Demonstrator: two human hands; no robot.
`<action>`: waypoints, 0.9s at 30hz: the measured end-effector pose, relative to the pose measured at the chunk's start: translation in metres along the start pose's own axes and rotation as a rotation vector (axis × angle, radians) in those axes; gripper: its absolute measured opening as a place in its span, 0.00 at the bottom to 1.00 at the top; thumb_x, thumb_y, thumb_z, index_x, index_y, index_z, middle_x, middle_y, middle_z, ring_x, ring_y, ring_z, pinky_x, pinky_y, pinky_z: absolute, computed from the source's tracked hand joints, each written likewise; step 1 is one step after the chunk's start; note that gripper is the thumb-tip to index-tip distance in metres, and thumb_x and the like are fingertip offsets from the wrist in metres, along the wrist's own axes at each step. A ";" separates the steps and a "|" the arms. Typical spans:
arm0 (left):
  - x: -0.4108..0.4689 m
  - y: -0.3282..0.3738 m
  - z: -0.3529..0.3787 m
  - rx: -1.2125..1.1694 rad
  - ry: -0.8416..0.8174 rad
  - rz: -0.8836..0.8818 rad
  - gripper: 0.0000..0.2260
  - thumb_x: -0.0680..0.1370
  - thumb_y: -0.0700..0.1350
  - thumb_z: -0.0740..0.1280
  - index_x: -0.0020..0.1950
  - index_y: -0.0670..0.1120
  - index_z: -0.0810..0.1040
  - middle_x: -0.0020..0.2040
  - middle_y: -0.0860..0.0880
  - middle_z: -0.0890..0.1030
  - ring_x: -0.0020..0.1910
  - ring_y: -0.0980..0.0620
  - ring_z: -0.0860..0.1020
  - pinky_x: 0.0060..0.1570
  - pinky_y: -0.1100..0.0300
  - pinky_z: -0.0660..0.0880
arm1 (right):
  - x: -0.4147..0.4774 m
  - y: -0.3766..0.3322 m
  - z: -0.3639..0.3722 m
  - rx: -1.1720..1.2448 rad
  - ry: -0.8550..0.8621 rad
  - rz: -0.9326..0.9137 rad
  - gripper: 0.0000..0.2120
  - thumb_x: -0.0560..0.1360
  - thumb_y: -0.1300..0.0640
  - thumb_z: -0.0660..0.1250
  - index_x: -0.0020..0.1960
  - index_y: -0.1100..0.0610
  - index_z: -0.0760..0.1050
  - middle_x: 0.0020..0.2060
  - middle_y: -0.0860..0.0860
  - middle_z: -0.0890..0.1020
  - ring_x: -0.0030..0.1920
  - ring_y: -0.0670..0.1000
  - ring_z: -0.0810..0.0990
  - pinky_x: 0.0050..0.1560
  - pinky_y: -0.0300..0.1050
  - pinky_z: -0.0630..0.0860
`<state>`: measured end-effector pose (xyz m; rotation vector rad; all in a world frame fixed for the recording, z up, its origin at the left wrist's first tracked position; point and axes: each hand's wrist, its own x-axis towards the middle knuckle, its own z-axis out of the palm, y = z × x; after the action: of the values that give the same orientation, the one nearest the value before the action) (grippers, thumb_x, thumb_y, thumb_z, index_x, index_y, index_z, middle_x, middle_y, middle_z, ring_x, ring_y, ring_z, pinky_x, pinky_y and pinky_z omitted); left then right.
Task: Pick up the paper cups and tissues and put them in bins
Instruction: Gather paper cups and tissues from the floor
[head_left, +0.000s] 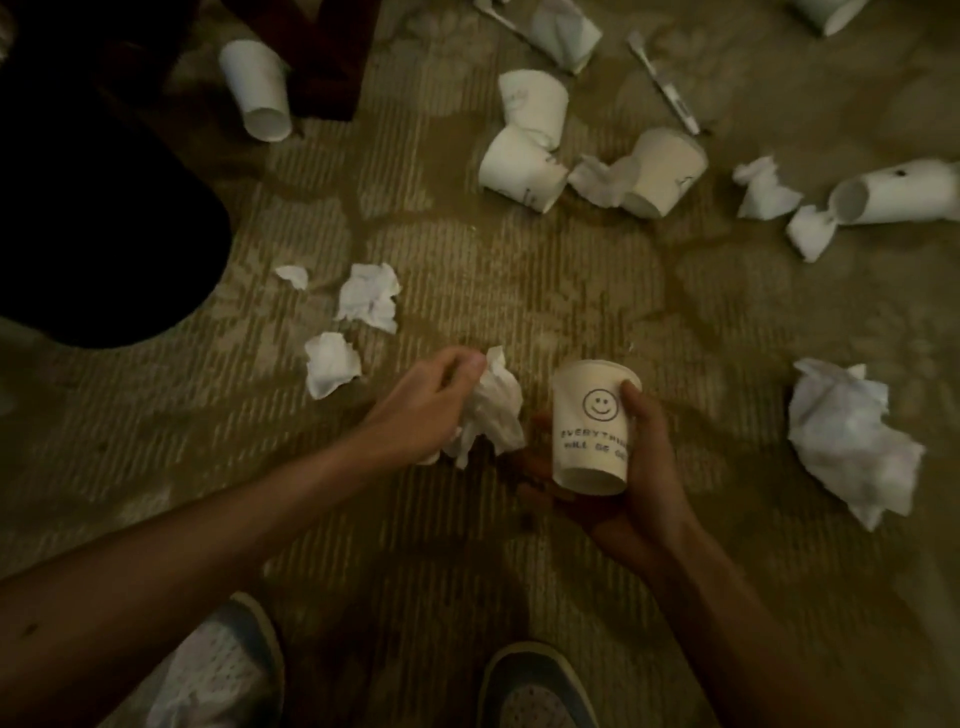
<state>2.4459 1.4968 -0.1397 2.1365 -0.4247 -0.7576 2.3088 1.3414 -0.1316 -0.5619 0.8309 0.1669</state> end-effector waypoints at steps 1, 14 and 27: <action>0.003 -0.001 0.002 0.014 -0.019 -0.017 0.08 0.83 0.57 0.54 0.57 0.60 0.71 0.44 0.63 0.76 0.37 0.73 0.76 0.29 0.76 0.70 | 0.004 0.001 -0.001 0.000 -0.009 -0.001 0.33 0.68 0.35 0.65 0.63 0.58 0.77 0.52 0.59 0.84 0.52 0.62 0.83 0.57 0.63 0.74; 0.014 0.000 -0.002 -0.181 0.086 -0.011 0.25 0.70 0.72 0.60 0.31 0.51 0.78 0.26 0.54 0.76 0.28 0.58 0.76 0.32 0.61 0.71 | 0.011 0.000 0.017 0.153 -0.060 -0.048 0.33 0.69 0.36 0.64 0.65 0.58 0.75 0.60 0.67 0.79 0.61 0.65 0.78 0.61 0.61 0.74; -0.019 0.009 -0.032 -0.632 0.219 -0.100 0.21 0.70 0.47 0.75 0.39 0.33 0.68 0.42 0.37 0.83 0.41 0.40 0.83 0.39 0.45 0.80 | -0.001 -0.002 0.055 0.214 -0.351 -0.009 0.37 0.68 0.34 0.66 0.66 0.59 0.72 0.62 0.67 0.77 0.63 0.65 0.77 0.66 0.67 0.69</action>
<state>2.4516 1.5200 -0.1096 1.6225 0.0442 -0.6009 2.3449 1.3692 -0.1002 -0.3214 0.4966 0.1604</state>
